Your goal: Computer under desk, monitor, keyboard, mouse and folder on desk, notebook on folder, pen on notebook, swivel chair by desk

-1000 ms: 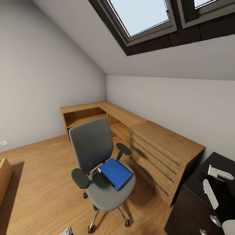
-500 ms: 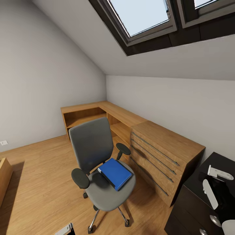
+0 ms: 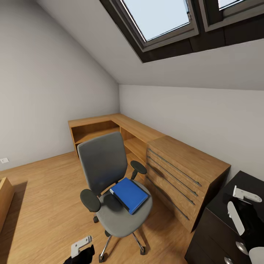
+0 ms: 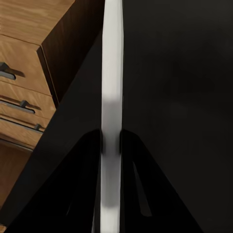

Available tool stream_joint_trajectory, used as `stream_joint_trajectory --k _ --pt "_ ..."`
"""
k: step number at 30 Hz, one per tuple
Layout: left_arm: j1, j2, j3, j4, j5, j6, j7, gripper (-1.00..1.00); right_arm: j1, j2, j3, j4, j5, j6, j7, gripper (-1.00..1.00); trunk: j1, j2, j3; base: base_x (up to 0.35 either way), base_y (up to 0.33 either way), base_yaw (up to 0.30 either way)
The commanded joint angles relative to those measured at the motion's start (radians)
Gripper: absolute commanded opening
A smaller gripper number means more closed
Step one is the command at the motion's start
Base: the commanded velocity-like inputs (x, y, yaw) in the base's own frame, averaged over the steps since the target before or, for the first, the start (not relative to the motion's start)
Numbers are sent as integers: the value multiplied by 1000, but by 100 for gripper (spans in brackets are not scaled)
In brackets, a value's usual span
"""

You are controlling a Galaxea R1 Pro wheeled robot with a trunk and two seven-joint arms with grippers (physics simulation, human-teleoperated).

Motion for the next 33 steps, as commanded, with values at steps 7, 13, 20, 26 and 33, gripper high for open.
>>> stream_joint_trajectory --k 7,13,20,26,33 --pt "0 -5 -83 -151 7 80 10 100 -1 6 0 -2 -12 2 -10 -100 0 -1 -1 0 0 0" --pt "0 -51 -177 -250 10 272 12 100 -1 10 -1 -4 -13 3 -9 -100 0 -1 -1 0 0 0" --pt "0 -132 -232 -320 10 428 10 100 -1 11 -3 -8 -14 12 -10 -100 0 -1 -1 0 0 0" --pt "0 -138 -295 -420 18 473 10 100 -1 12 -6 -6 -36 8 -8 -100 0 -1 -1 0 0 -50" --pt "0 -134 -300 -438 46 475 11 100 -1 9 -12 0 -169 12 -9 -100 0 -1 -1 0 0 -250"
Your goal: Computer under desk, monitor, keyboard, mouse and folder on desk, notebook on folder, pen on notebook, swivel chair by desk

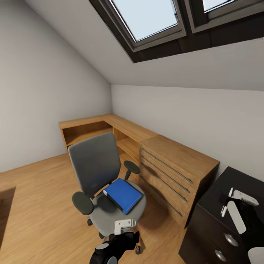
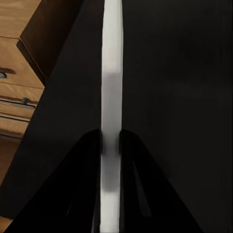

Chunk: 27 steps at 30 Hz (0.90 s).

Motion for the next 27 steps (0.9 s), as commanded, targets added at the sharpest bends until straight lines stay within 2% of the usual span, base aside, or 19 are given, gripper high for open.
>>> stream_joint_trajectory --k 1,7,13,17,20,23,27 --pt "-1 0 -2 -2 11 1 10 100 -1 0 -1 -1 -19 2 -8 -100 0 -1 -1 0 0 -268" --pt "-1 0 -5 -6 11 1 11 100 -1 0 -9 17 -65 2 -9 -100 0 -1 -1 0 0 -254" --pt "-1 0 -6 -10 12 -1 11 100 -1 0 1 63 -74 0 -6 -100 0 -1 -1 0 0 -108" --pt "-1 1 -25 -21 12 -1 11 100 -15 -6 17 171 -71 -30 -3 -100 0 -1 -1 0 0 -5" --pt "-1 4 -44 -29 12 -2 11 100 -75 -9 21 258 -62 -77 -2 -100 0 -1 -1 0 0 -1" --pt "-1 7 -51 -31 12 -2 11 100 -129 -10 23 357 -31 -109 -1 -100 0 -1 -1 10 0 0" --pt "-1 7 -76 -29 11 -3 13 100 -151 -11 24 395 -10 -119 -1 -100 0 -1 -1 217 0 0"
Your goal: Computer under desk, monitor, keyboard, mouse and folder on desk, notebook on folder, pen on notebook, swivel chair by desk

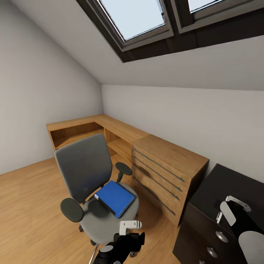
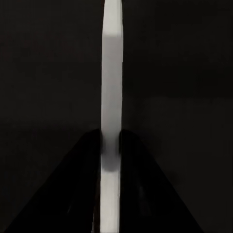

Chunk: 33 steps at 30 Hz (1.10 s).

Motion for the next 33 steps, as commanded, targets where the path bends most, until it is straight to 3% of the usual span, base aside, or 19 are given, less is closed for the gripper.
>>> stream_joint_trajectory --k 1,7,19,20,23,33 --pt "-1 1 -15 -1 10 2 10 100 -2 0 0 1 -9 2 -6 -100 1 -1 -1 214 0 0" --pt "-1 2 -41 0 11 2 11 100 -5 -4 1 8 -5 1 -6 -100 1 -1 -1 100 -9 0" --pt "-1 -2 -48 24 9 2 13 100 -5 -5 1 12 -5 1 -6 -100 1 -1 -1 169 -24 0" --pt "-1 -2 -70 27 10 2 13 100 -5 -6 1 12 -5 1 -6 -100 1 -1 -1 140 0 0" --pt "-1 -1 -91 27 10 2 12 100 -5 -6 1 12 -5 1 -6 -100 1 -1 -1 76 0 0" --pt "-1 -1 -104 20 10 2 11 100 -5 -6 1 12 -2 1 -8 -100 1 -1 -1 87 0 0"
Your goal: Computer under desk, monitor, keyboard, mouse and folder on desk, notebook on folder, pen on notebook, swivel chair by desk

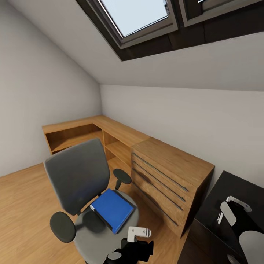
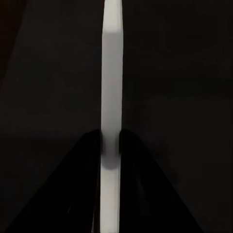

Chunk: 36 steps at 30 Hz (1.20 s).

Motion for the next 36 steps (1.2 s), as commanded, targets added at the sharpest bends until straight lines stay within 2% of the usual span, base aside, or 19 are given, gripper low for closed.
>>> stream_joint_trajectory --k 1,23,26,36 --pt "-1 -1 -2 -3 10 2 10 100 0 0 0 -1 -10 3 -6 -100 0 -1 -1 10 0 0" --pt "-1 0 1 -23 10 2 10 100 0 1 1 -17 -13 21 -10 -100 0 -1 -1 1 0 0" --pt "-1 0 1 -27 10 3 10 100 0 1 1 -17 -12 22 -10 -100 12 -22 -11 0 0 0" --pt "-1 1 3 -30 10 2 10 100 0 1 2 -17 -12 21 -11 -100 12 -22 -11 0 0 0"
